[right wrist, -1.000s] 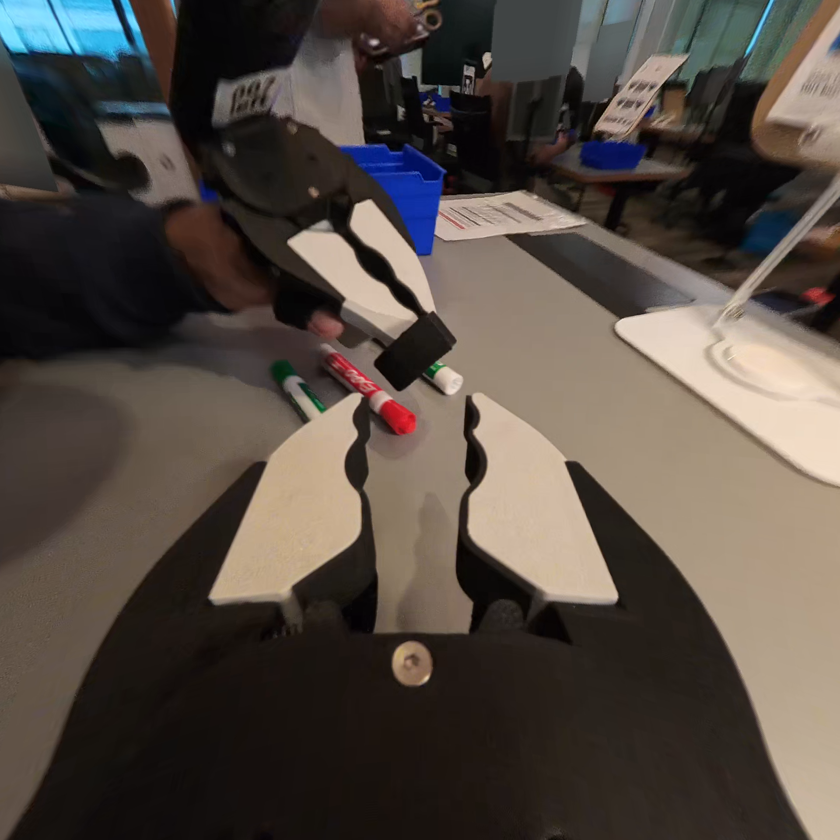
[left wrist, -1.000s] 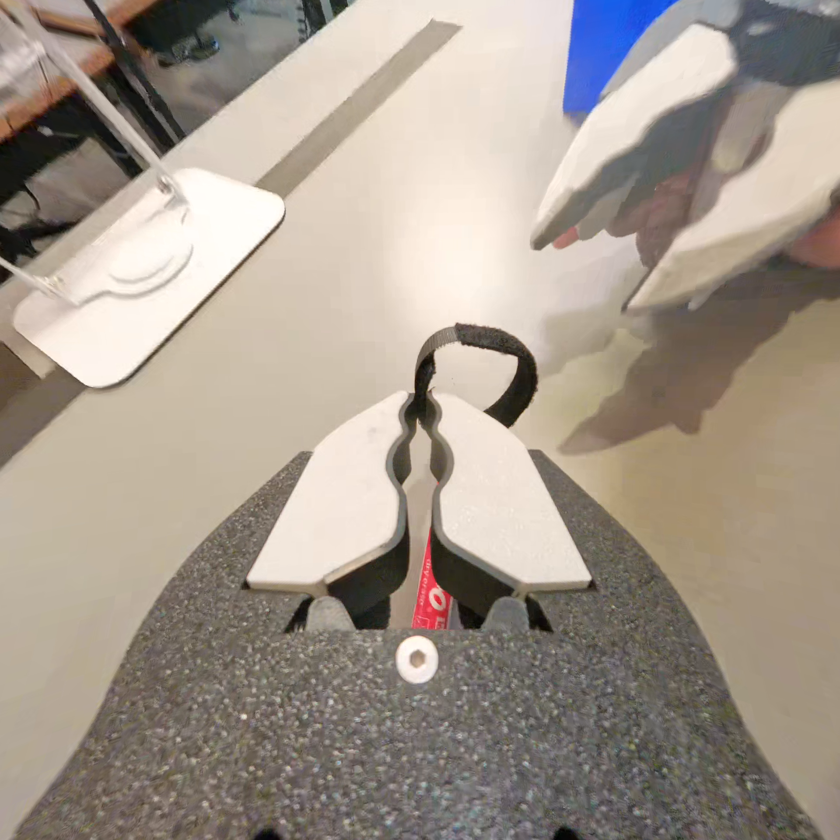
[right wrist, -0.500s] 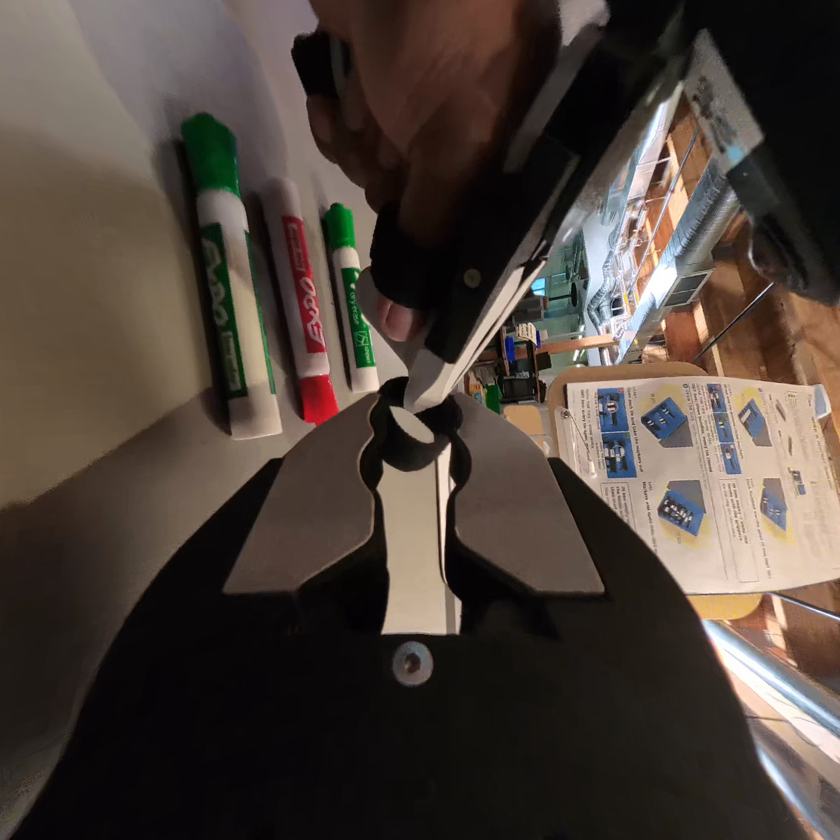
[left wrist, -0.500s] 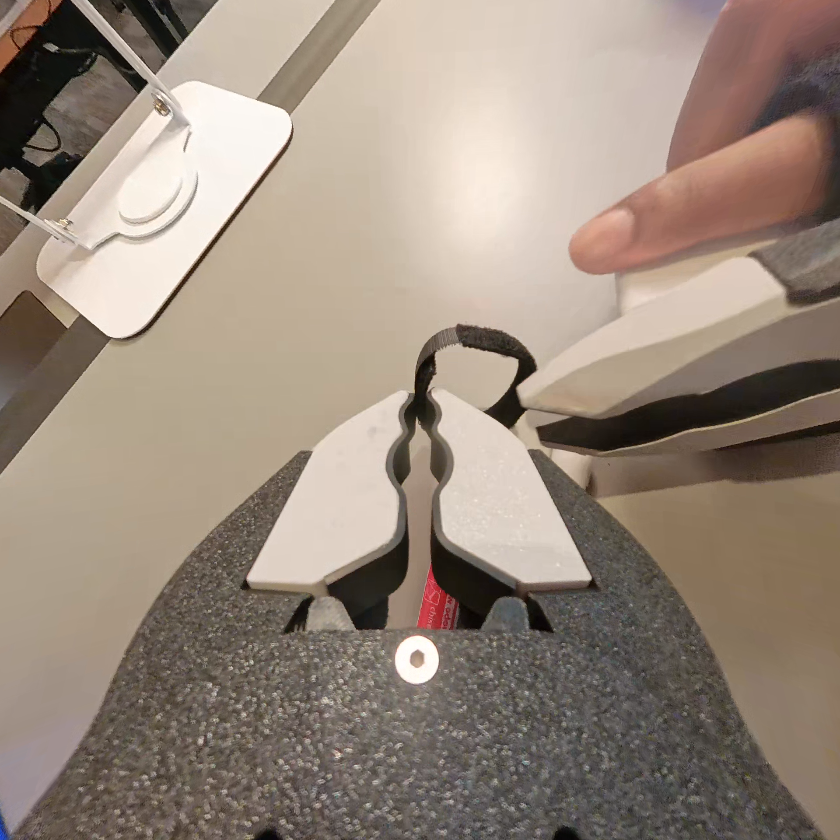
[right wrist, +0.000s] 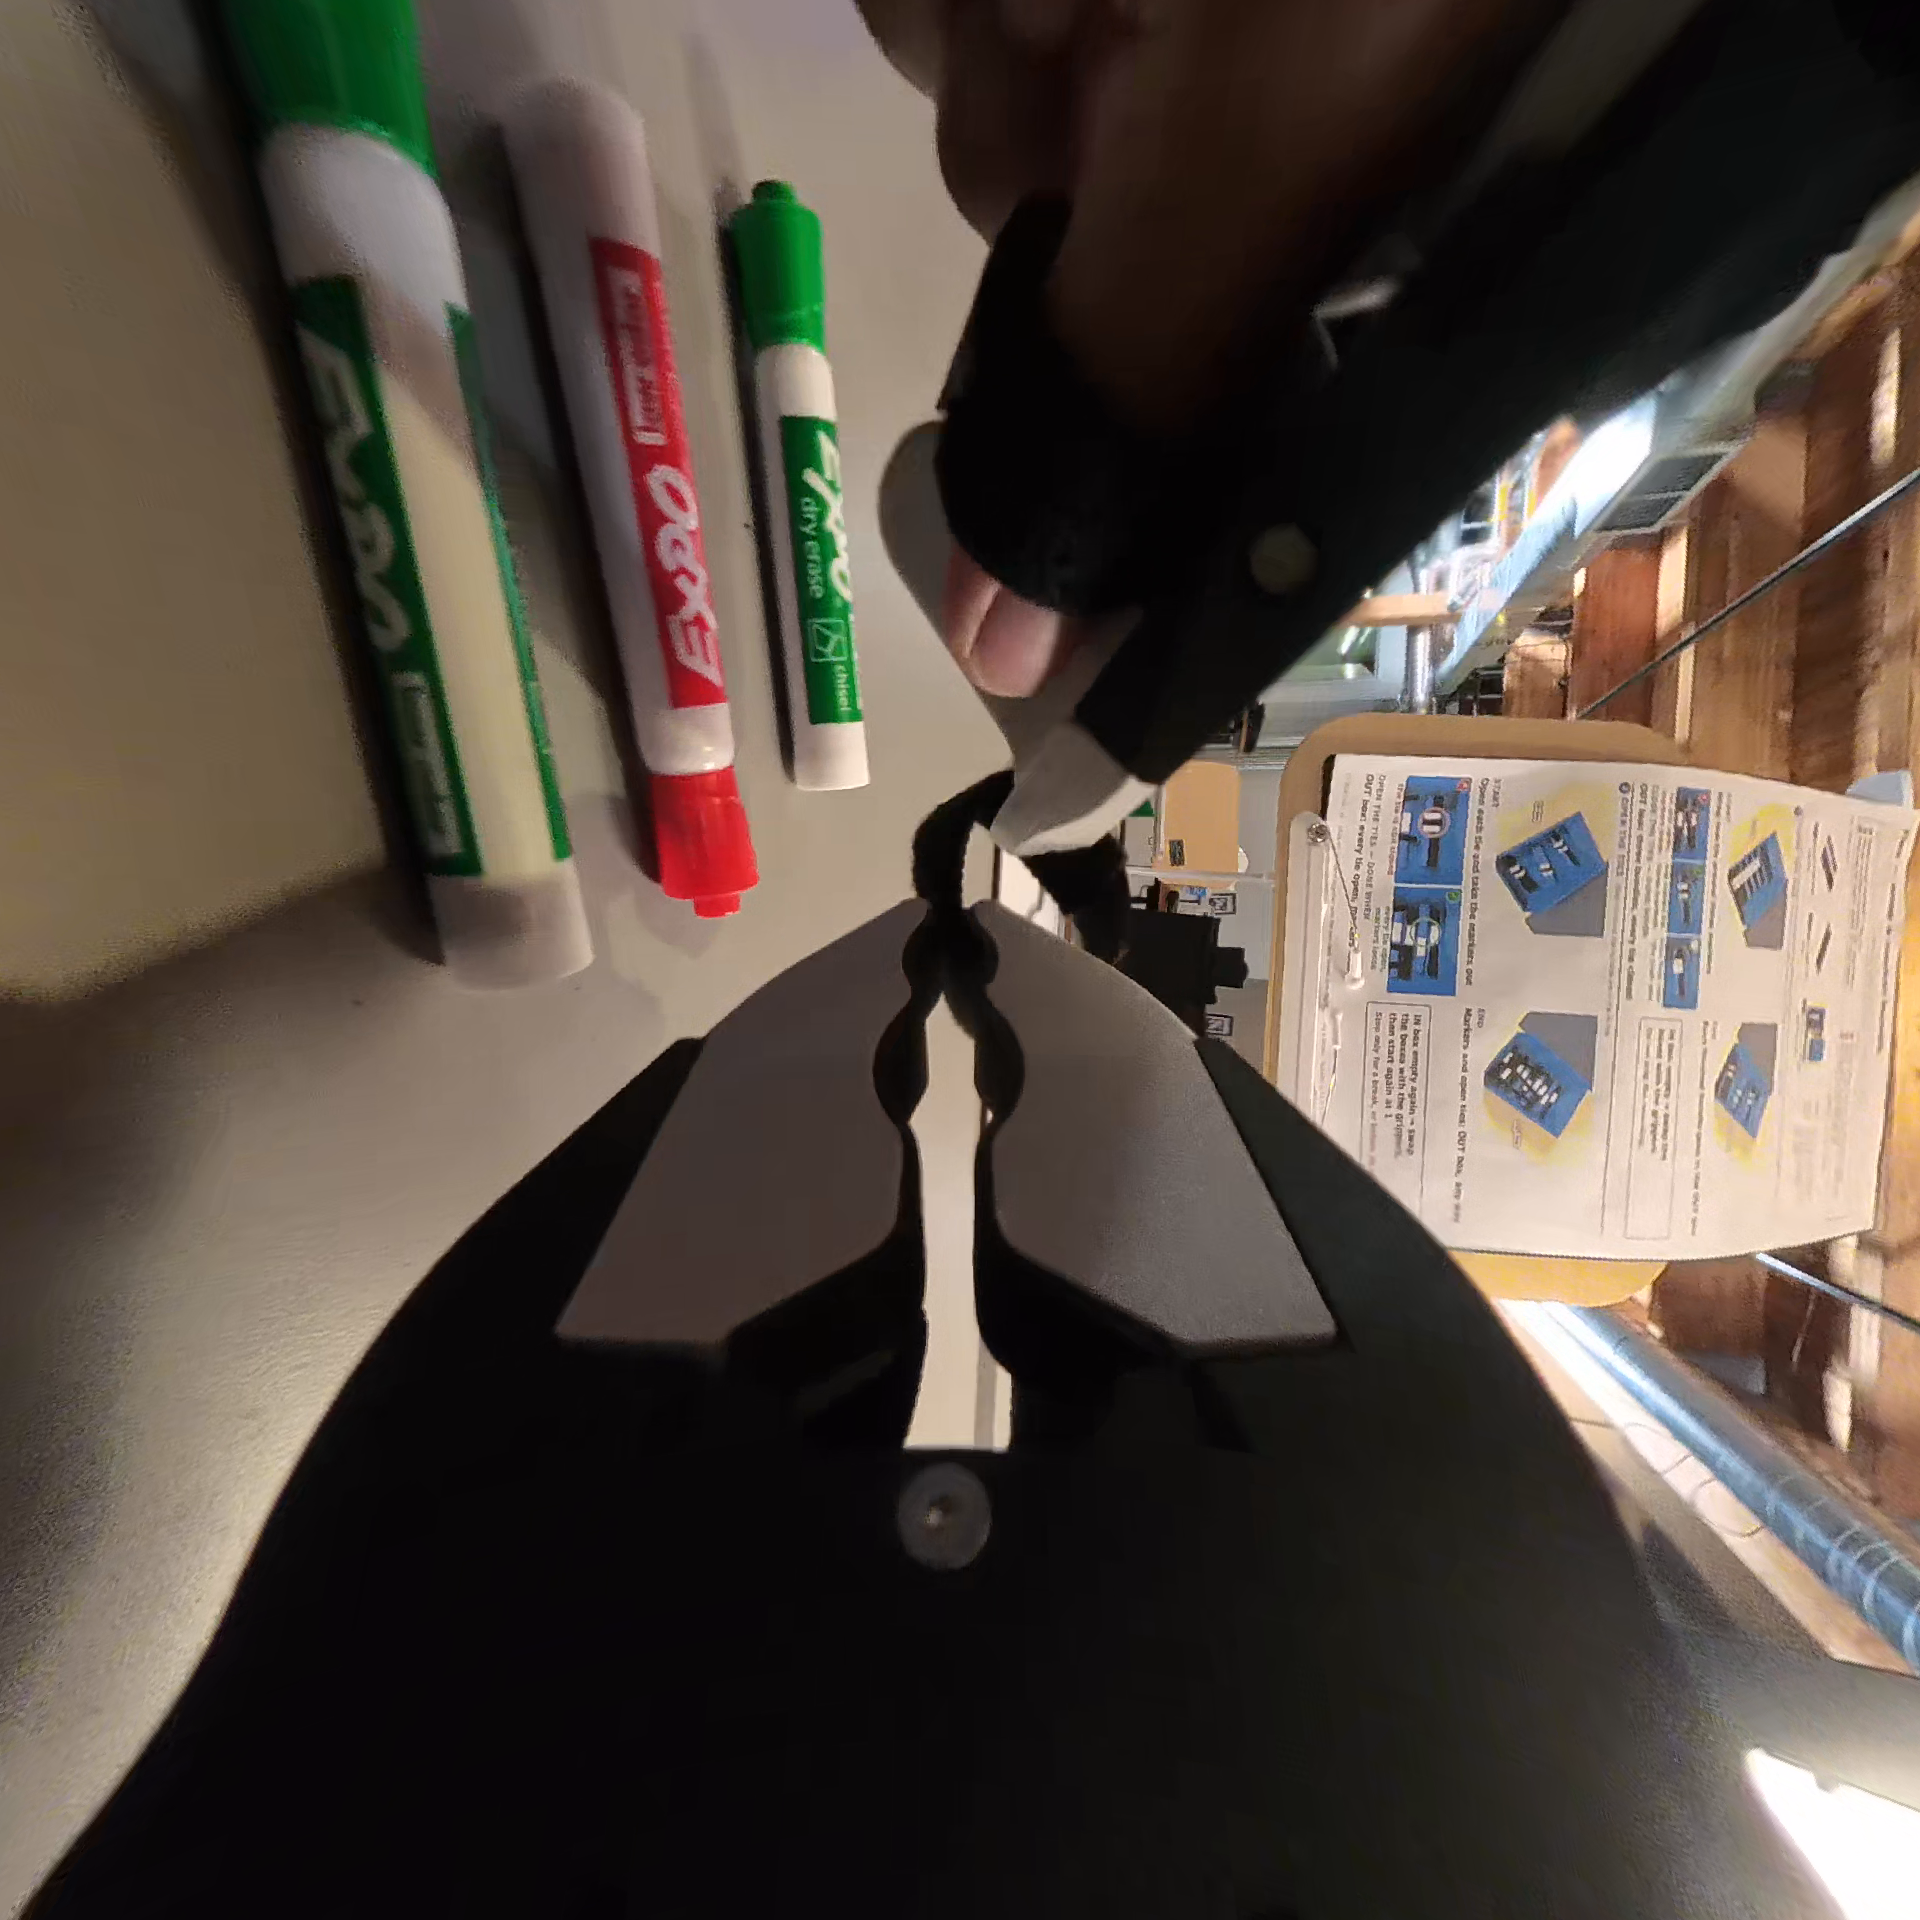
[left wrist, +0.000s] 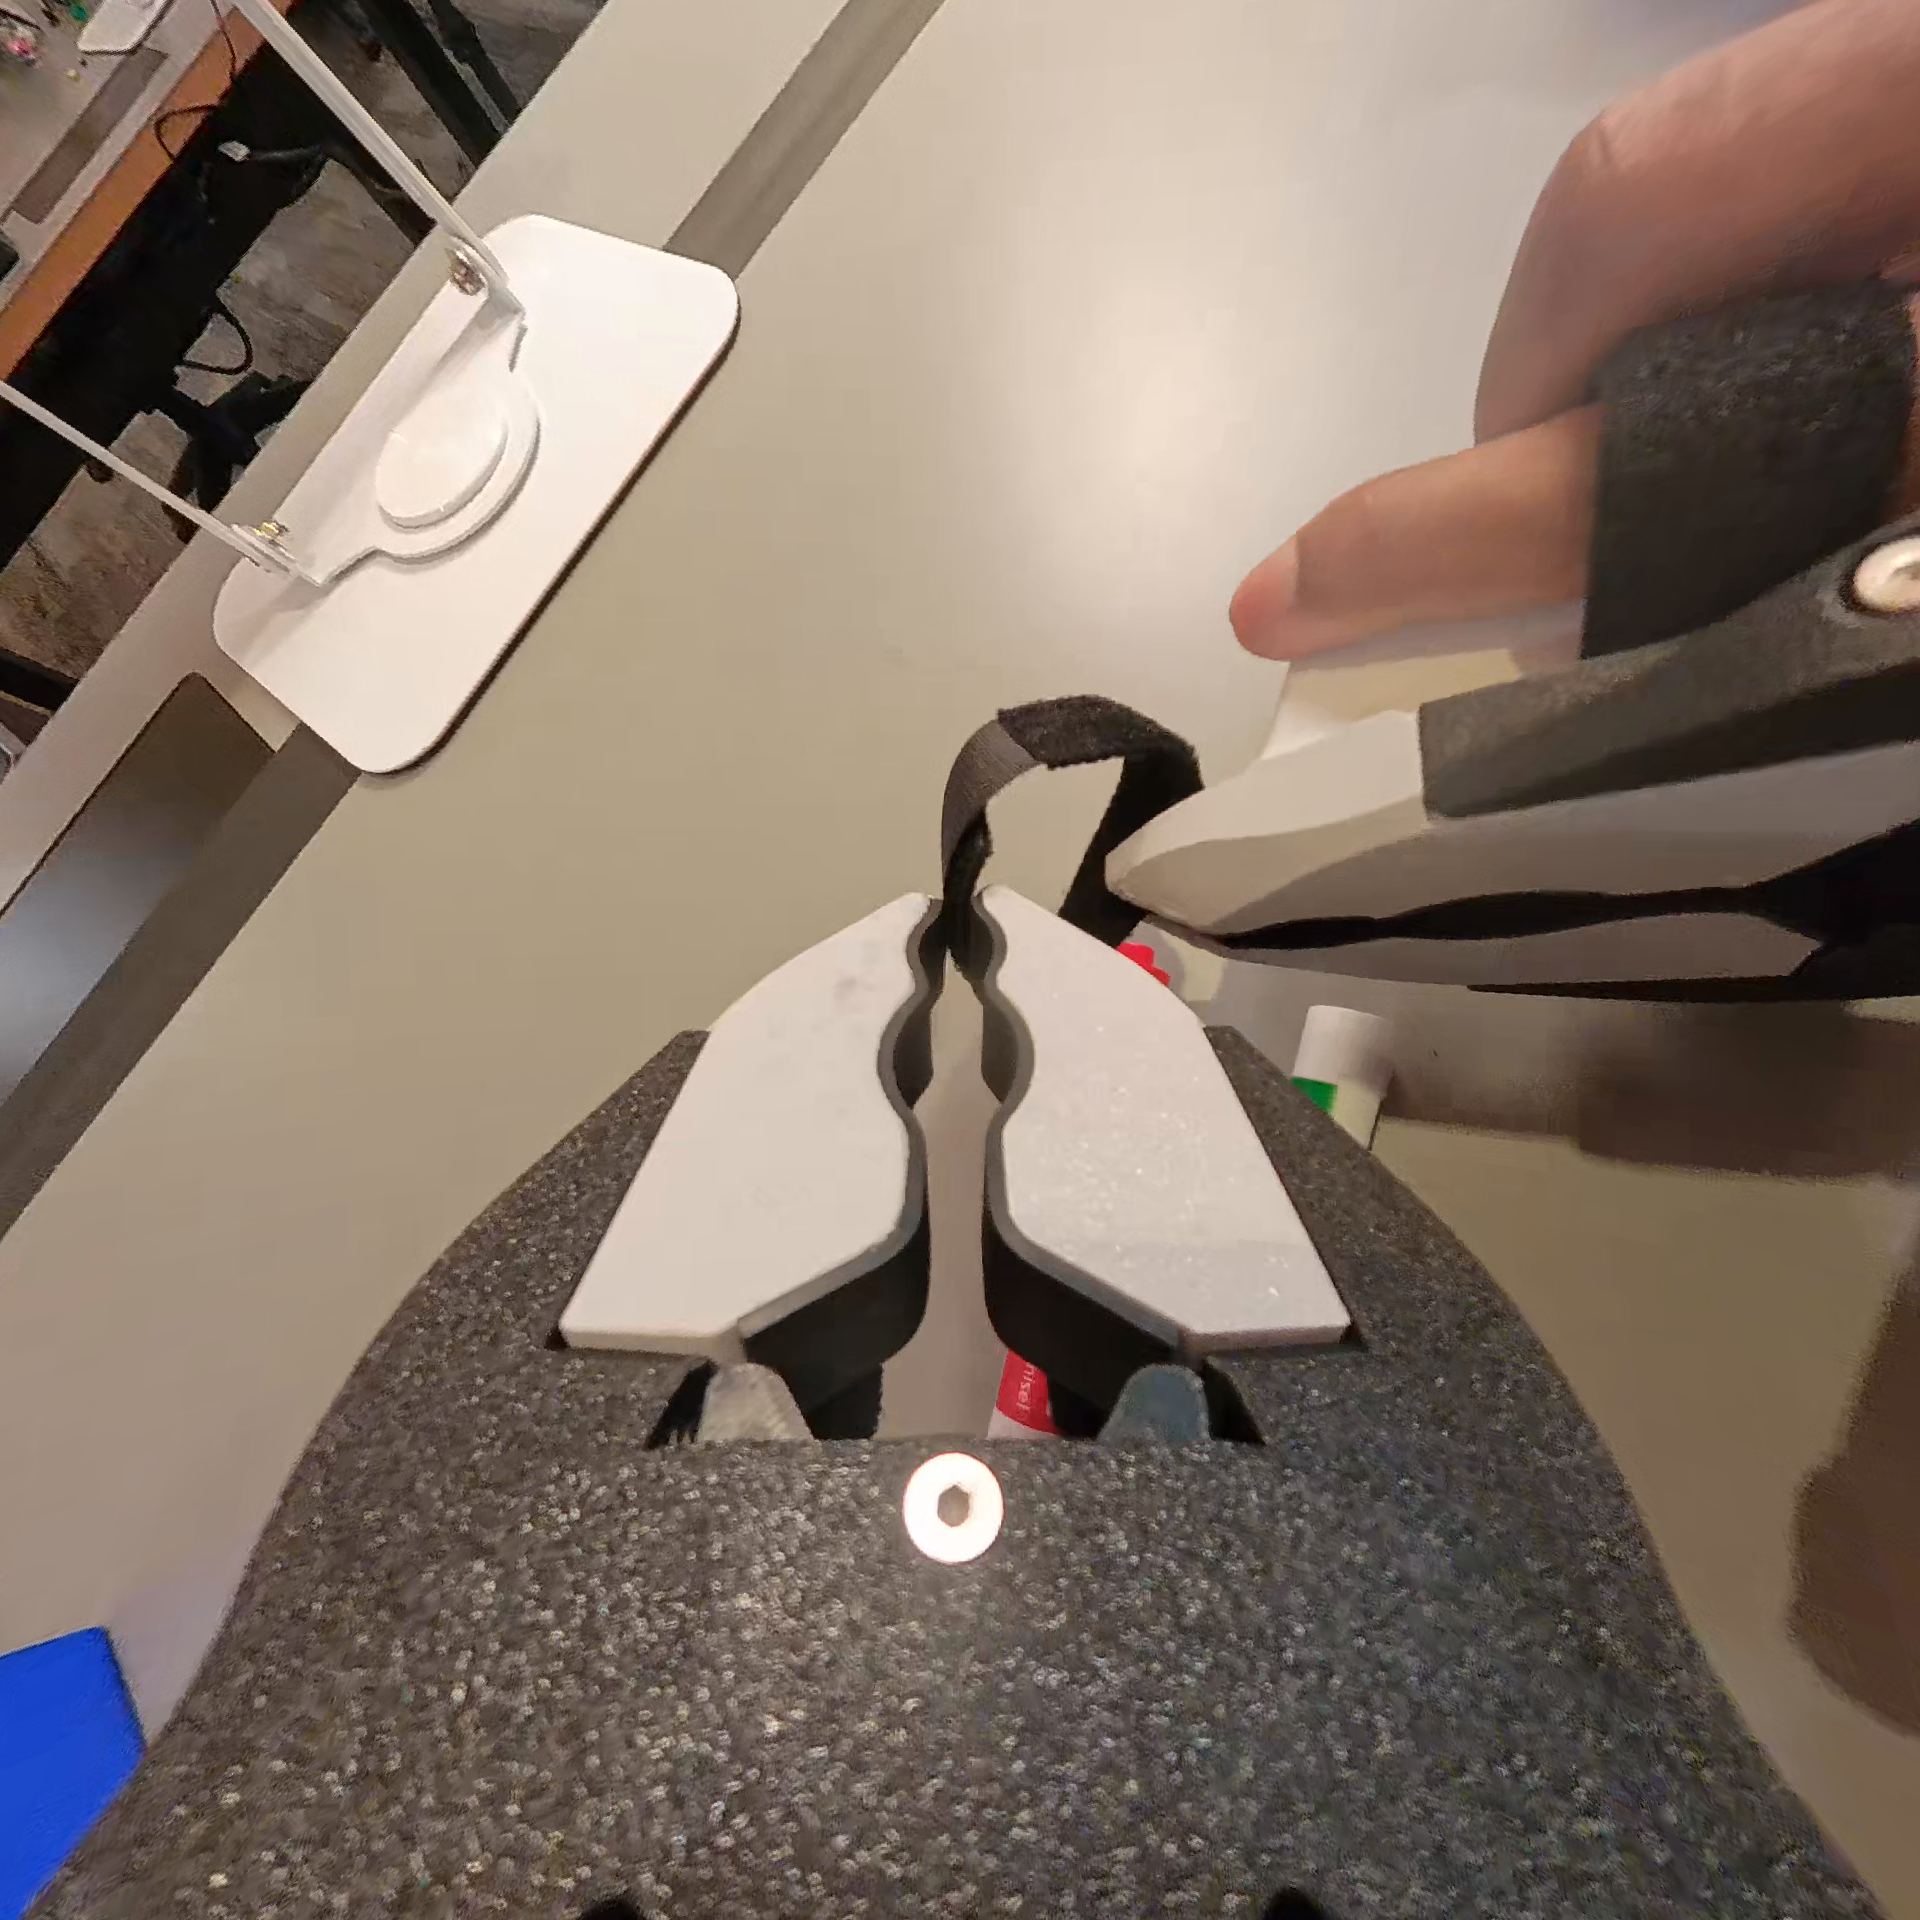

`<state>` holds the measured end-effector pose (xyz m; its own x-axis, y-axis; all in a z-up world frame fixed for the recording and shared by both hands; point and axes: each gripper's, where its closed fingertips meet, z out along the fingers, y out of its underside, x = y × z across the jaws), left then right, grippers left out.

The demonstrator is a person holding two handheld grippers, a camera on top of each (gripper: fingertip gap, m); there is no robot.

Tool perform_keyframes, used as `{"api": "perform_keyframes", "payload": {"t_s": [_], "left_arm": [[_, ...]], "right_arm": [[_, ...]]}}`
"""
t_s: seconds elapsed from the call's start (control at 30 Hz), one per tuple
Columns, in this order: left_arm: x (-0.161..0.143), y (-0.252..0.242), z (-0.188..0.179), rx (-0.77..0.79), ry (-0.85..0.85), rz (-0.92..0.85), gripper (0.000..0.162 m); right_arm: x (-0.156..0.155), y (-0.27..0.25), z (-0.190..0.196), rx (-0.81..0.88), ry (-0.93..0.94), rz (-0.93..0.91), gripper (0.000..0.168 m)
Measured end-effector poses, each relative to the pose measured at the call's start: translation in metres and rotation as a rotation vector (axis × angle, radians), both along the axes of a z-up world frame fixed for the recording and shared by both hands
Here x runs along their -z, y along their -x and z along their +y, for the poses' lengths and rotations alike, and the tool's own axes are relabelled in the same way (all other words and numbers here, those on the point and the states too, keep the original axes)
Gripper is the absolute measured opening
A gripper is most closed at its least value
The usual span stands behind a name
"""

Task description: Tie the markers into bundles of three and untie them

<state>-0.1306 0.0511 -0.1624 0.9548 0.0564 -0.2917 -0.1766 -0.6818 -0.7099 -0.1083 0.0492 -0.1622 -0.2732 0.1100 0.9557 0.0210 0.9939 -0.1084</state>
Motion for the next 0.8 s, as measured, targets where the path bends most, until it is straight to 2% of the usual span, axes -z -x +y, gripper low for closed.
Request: {"api": "perform_keyframes", "payload": {"t_s": [0.13,0.27,0.4,0.5,0.6,0.67,0.8], "left_arm": [[-0.015,0.002,0.003,0.024,-0.105,-0.057,0.011],[-0.033,0.008,0.002,0.056,-0.272,-0.217,0.031],[-0.055,0.008,-0.007,0.201,-0.477,-0.364,0.044],[-0.065,0.0,-0.022,0.357,-0.579,-0.453,0.043],[-0.063,-0.006,-0.026,0.395,-0.585,-0.611,0.037],[-0.064,-0.011,-0.023,0.388,-0.599,-0.78,0.037],[-0.074,-0.013,-0.019,0.364,-0.66,-1.106,0.037]], "right_arm": [[-0.006,0.003,0.005,0.0,0.183,-0.001,0.002],[-0.013,0.005,0.011,-0.019,0.436,-0.04,0.002],[-0.022,0.002,0.01,-0.096,0.721,-0.12,0.001],[-0.038,-0.001,0.007,-0.177,0.992,-0.201,0.001],[-0.056,-0.005,0.005,-0.279,1.236,-0.277,0.001],[-0.064,-0.007,0.005,-0.342,1.304,-0.291,0.001],[-0.065,-0.007,-0.002,-0.407,1.243,-0.292,0.001]]}}
